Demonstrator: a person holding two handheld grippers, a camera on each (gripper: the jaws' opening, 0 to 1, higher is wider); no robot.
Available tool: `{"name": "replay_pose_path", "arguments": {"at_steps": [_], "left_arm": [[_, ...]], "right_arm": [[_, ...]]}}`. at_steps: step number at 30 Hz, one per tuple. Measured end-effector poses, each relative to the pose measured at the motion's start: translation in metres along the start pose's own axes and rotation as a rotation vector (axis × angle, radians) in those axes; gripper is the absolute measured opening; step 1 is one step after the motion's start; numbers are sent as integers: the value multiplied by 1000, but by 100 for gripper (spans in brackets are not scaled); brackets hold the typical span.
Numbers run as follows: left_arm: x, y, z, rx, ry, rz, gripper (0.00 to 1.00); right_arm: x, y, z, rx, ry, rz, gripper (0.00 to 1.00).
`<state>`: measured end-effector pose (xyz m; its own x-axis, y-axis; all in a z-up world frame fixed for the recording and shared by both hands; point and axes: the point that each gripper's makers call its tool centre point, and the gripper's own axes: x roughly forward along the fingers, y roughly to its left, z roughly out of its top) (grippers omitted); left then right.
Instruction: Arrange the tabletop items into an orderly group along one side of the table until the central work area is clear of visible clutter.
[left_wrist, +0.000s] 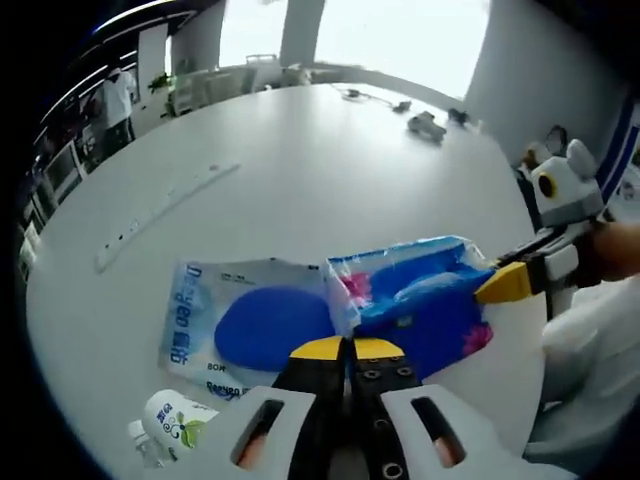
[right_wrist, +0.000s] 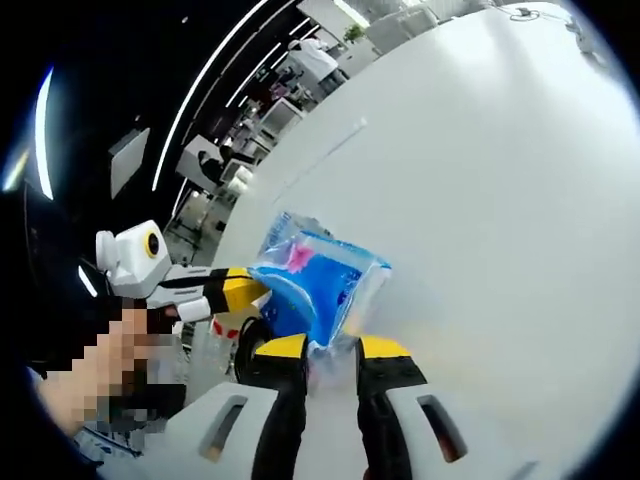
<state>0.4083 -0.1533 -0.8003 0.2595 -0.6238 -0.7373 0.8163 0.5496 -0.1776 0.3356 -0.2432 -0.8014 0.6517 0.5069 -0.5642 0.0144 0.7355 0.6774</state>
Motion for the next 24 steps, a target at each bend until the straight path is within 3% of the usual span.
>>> {"name": "replay_pose_path", "arguments": {"at_steps": [12,24], "left_arm": [[5,-20,12,-32,-33,-22,0],[5,-35,25,-82,-72,-24,0]], "right_arm": [[-17,-23,33,-63,-74,-56,5],[-29,-41,58,-119,-98,-97,2]]}}
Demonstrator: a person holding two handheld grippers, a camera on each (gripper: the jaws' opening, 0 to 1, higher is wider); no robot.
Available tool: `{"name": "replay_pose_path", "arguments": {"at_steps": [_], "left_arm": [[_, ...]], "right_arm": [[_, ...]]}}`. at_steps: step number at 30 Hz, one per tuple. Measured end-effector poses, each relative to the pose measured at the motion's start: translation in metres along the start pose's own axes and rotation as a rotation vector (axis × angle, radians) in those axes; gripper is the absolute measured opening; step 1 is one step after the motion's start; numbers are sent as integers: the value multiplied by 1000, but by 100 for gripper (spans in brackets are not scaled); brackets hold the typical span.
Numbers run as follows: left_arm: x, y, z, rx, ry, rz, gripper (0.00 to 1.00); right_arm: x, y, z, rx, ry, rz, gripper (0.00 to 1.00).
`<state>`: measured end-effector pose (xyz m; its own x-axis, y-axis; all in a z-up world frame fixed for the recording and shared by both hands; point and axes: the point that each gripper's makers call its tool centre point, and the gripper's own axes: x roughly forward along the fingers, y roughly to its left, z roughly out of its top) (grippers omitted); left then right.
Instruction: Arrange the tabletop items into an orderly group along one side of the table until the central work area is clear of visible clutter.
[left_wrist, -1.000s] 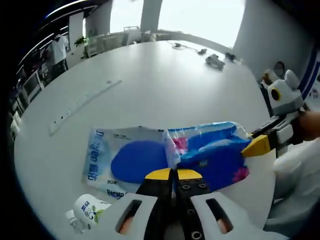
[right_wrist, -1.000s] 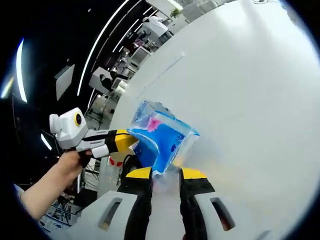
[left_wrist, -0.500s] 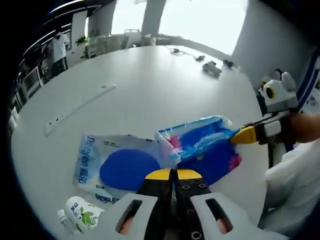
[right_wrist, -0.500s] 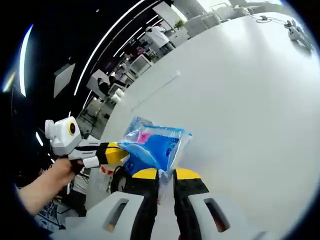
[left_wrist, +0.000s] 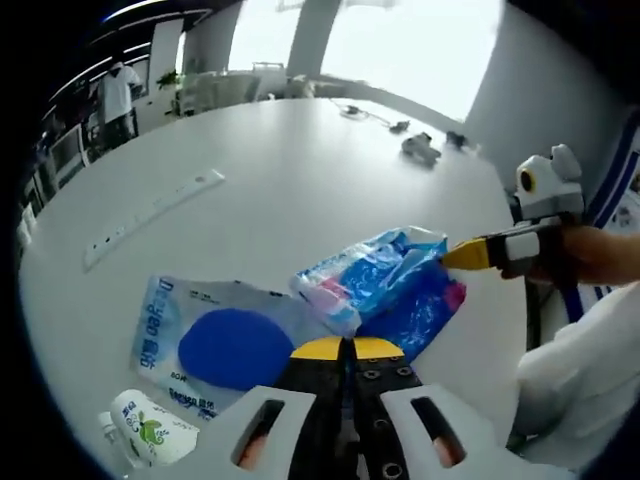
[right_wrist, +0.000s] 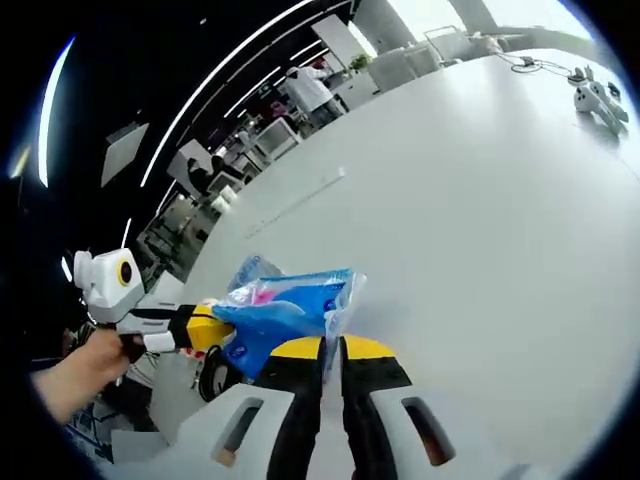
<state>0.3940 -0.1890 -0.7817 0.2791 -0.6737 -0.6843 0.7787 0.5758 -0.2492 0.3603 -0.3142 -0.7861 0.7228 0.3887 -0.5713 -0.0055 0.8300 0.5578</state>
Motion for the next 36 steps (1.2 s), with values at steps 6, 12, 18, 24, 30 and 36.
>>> {"name": "replay_pose_path", "arguments": {"at_steps": [6,12,18,24,30,36], "left_arm": [[1,-9,16,-5,-47,-10,0],[0,-10,30,-23,-88,-6,0],[3,-14,40,3,-98,29,0],[8,-17,49,3,-103,28,0],[17,-22,61,7,-99,25,0],[28,-26,66,15,-90,20,0]], "right_arm": [[-3,-8,19,-50,-15,-15,1],[-3,-10,34,-88,-19,1,2],[-1,-16,48,-116,-30,7,2],[-3,-24,59,-118,-43,8,1],[-1,-37,67,-123,-39,6,1],[-2,-46,82,-123,-61,-1,1]]}}
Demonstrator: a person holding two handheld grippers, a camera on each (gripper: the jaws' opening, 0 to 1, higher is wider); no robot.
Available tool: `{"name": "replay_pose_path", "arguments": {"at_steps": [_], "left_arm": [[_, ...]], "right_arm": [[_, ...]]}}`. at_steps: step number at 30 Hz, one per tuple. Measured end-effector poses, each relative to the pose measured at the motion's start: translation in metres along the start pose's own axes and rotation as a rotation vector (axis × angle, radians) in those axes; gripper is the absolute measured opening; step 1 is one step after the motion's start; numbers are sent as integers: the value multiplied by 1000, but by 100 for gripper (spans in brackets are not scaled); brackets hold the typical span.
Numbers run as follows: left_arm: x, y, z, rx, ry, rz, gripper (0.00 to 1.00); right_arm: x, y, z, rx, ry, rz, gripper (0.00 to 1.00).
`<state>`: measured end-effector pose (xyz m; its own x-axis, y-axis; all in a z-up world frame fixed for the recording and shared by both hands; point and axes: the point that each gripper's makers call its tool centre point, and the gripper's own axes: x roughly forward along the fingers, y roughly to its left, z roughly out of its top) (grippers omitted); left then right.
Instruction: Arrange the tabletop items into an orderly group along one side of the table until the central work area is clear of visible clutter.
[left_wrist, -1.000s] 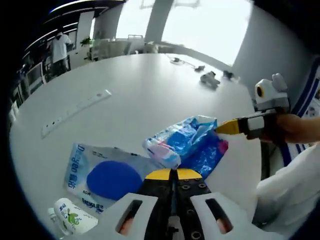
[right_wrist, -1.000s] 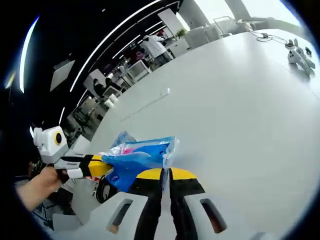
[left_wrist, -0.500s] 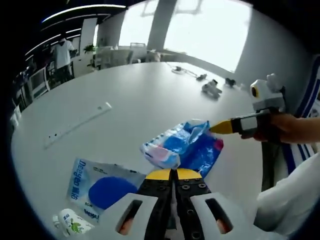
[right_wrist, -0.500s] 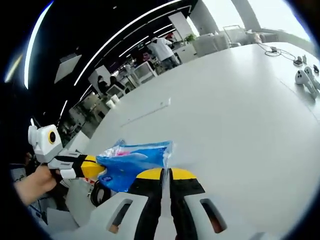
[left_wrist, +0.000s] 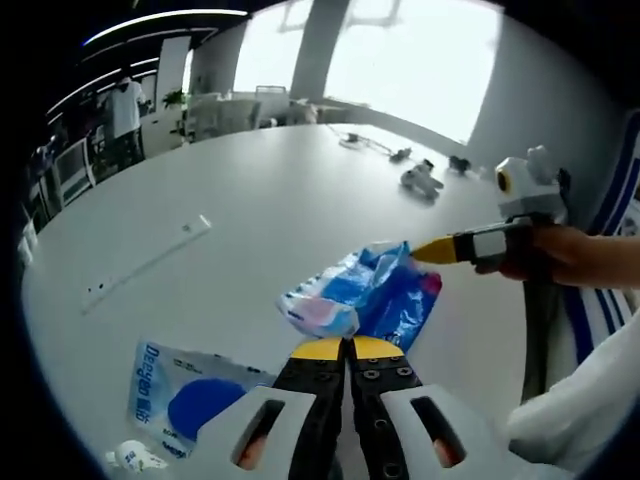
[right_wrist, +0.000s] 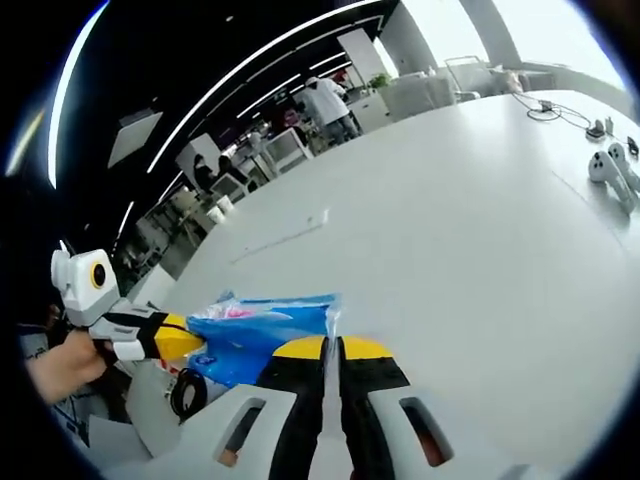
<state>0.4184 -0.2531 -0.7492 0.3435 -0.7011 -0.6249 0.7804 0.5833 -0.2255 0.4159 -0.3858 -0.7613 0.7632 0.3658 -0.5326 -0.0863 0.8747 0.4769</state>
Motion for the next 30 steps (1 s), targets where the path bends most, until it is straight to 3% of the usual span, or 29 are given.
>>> {"name": "replay_pose_path", "arguments": {"at_steps": [11,30], "left_arm": [[16,5,12,45,32,2,0],[63,13,29,-17,29,10,0]], "right_arm": [[11,-12,13,-52,5,-7,1],[27,-46,41,-102,3,-33,0]]}}
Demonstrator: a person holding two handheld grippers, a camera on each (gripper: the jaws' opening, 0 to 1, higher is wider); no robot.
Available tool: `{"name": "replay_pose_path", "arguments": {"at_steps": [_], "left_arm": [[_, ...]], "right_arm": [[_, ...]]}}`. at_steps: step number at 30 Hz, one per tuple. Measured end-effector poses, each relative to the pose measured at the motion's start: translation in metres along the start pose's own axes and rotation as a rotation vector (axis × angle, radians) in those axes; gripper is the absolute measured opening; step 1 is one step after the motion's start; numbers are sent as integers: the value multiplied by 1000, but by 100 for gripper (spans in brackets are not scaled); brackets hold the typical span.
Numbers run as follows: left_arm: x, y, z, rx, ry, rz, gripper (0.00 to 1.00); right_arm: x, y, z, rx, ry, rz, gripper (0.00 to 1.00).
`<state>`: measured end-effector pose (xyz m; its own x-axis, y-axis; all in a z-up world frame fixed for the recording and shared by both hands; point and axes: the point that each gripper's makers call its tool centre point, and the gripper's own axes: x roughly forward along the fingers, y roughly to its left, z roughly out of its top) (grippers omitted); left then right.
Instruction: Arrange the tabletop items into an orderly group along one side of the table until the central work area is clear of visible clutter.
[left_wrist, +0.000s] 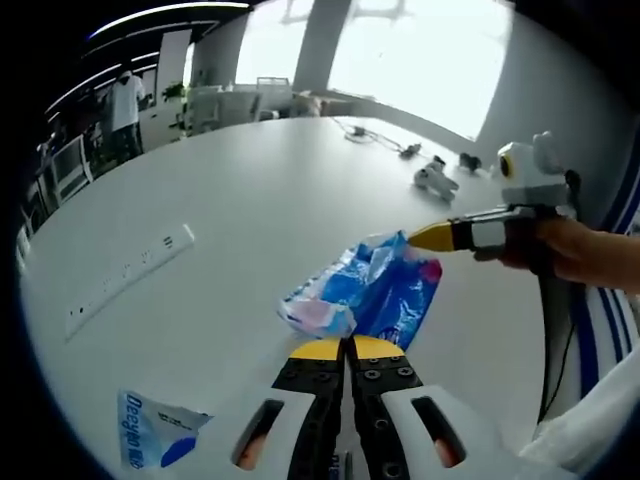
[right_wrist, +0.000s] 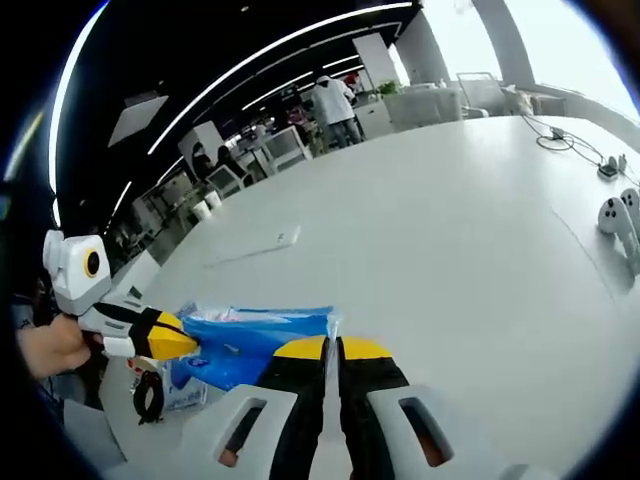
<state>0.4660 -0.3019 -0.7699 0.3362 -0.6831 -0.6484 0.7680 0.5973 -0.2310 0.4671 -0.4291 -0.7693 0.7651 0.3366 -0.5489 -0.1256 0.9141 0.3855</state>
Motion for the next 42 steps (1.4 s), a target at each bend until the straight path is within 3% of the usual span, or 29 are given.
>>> {"name": "replay_pose_path", "arguments": {"at_steps": [12,24,42], "left_arm": [[18,7,5,-12,11,11,0],[34,13,-25,-54,72,16,0],[42,19,-49,-72,127,39,0]], "right_arm": [[12,-15,4,-8,6,-7,0],[28,-22,-14,5,48,9,0],[32,-22,-42,2,120,11,0]]}}
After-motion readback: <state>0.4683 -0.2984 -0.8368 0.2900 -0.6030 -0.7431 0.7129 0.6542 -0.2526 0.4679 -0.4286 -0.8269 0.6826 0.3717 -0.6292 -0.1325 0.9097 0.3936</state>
